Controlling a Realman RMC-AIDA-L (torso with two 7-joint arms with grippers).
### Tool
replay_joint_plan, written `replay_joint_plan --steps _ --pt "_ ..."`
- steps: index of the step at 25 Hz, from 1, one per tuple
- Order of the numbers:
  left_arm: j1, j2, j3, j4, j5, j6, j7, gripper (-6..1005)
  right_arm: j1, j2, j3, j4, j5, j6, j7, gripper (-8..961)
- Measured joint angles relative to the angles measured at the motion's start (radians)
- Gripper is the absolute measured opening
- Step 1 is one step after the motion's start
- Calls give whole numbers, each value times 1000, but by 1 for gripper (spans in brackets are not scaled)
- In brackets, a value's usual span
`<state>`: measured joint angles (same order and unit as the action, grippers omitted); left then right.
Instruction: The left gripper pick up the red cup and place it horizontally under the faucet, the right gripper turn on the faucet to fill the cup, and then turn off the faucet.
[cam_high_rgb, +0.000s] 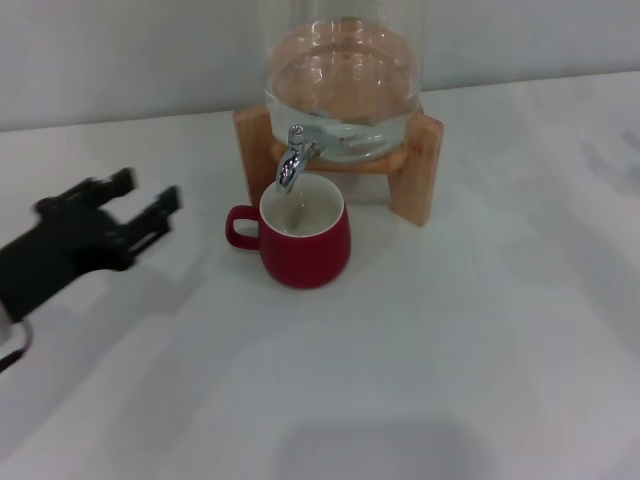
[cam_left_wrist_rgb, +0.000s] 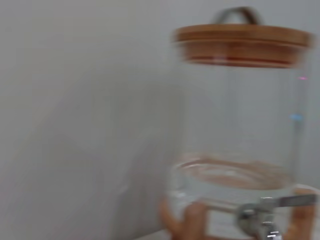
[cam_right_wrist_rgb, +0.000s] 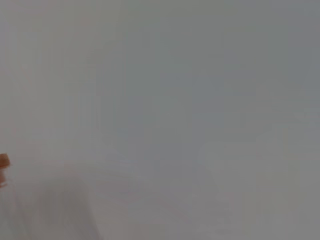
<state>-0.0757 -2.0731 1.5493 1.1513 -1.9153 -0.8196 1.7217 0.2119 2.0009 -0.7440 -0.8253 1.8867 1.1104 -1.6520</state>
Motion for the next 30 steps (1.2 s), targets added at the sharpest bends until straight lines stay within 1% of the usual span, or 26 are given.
replay_joint_plan --steps 2,6,10,11,14,17,20,23,25,28,29,30 --pt "16 1 -69 2 48 -34 -94 567 -1 -1 0 0 -5 11 1 782" --pt "51 -3 -198 -3 123 -95 -214 599 -1 -2 -8 -12 -46 39 4 782" --pt "79 -4 -282 -4 197 -103 -307 669 2 -3 -8 -36 -111 81 17 782" --pt "90 -4 -320 -4 228 -107 -345 669 1 -3 -9 -53 -126 84 28 782" --pt "107 -5 -373 0 266 -121 -382 669 -7 2 -21 -104 -163 95 77 783" --pt "135 -6 -399 22 274 -127 -374 669 -28 5 -52 -146 -159 108 124 783" --pt "157 -7 -406 49 274 -127 -347 669 -58 7 -119 -172 -116 95 137 783" --pt "176 -10 -407 73 270 -121 -337 668 -79 7 -205 -184 -74 36 149 783" --pt "187 -11 -413 87 265 -118 -338 668 -85 8 -270 -190 -66 -30 169 783" --pt "203 -13 -423 107 250 -122 -341 668 -88 8 -340 -203 -62 -107 194 783" --pt "210 -13 -424 112 239 -123 -341 668 -88 8 -340 -203 -62 -107 194 782" --pt "217 -13 -425 116 228 -124 -339 668 -88 8 -361 -208 -58 -132 202 782"
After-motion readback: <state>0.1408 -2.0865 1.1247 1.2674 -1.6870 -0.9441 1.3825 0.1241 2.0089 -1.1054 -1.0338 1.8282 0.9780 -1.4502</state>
